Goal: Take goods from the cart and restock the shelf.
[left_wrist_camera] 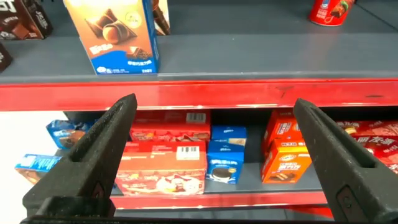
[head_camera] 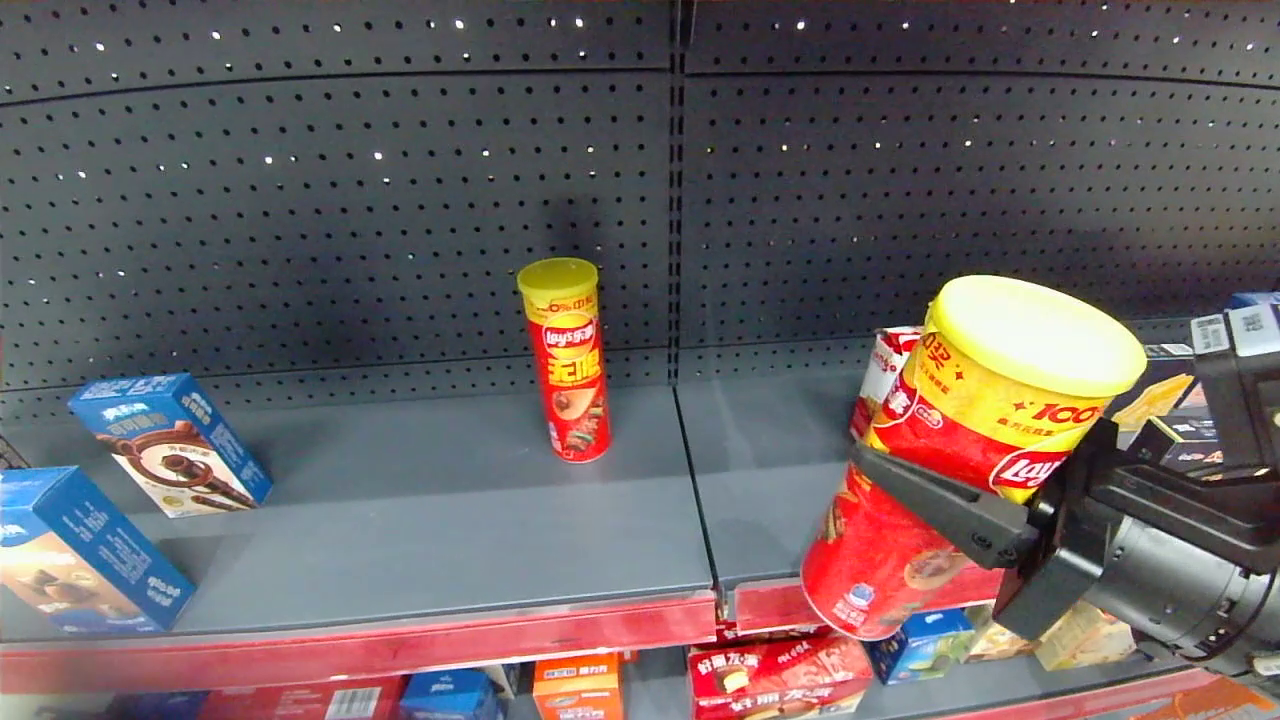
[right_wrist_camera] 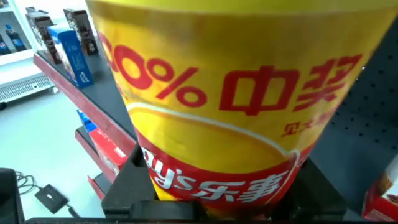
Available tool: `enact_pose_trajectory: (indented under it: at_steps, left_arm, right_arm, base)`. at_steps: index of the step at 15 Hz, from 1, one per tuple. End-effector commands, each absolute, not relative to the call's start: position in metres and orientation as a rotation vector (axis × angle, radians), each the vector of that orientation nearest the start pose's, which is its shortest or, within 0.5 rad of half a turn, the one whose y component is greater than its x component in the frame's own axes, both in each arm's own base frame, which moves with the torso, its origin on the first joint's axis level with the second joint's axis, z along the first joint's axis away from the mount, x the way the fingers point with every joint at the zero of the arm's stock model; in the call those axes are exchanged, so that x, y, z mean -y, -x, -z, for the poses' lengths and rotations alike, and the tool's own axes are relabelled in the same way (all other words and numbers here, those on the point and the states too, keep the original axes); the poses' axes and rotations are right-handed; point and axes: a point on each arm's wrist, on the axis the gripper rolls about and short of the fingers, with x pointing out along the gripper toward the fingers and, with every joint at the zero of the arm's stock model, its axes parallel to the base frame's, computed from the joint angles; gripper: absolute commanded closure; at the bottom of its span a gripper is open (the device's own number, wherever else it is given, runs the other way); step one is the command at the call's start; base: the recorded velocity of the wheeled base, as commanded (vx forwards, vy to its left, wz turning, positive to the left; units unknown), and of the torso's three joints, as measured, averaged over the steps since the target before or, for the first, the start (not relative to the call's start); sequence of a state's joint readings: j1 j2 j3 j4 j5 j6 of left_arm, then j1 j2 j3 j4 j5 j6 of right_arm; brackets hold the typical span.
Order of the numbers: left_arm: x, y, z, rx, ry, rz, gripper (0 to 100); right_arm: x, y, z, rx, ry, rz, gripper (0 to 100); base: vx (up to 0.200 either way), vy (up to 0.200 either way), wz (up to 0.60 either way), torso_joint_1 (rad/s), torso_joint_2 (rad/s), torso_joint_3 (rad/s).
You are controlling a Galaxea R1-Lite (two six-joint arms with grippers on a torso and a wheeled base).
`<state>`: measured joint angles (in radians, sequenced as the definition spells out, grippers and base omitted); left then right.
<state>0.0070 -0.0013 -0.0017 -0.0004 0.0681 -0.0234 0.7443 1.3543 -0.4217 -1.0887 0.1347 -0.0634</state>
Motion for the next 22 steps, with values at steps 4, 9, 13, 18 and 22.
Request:
enact_pose_trajectory:
  at_steps: [4, 9, 13, 18, 22]
  left_arm:
    - [0.000, 0.023, -0.076, 0.001, -0.009, -0.011, 0]
    - [0.001, 0.017, -0.083, -0.063, -0.053, 0.131, 0]
    - [0.005, -0.017, -0.152, -0.153, 0.068, 0.288, 0]
    - [0.026, -0.078, -0.180, -0.231, 0.019, 0.391, 0]
    - [0.040, -0.158, -0.204, -0.182, 0.026, 0.355, 0]
  right_arm:
    - [-0.136, -0.137, -0.208, 0.107, 0.034, -0.886, 100]
    - [-0.135, -0.137, -0.197, 0.048, 0.070, -0.826, 100]
    - [-0.140, -0.141, -0.197, 0.042, 0.084, -0.826, 100]
    - [-0.139, -0.144, -0.206, 0.075, 0.070, -0.814, 100]
    - [-0.135, -0.146, -0.207, 0.078, 0.069, -0.790, 100]
  base:
    - [0.000, 0.000, 0.00, 0.000, 0.00, 0.000]
    - [0.000, 0.000, 0.00, 0.000, 0.00, 0.000]
    - [0.000, 0.000, 0.00, 0.000, 0.00, 0.000]
    - [0.000, 0.000, 0.00, 0.000, 0.00, 0.000]
    - [0.000, 0.000, 0.00, 0.000, 0.00, 0.000]
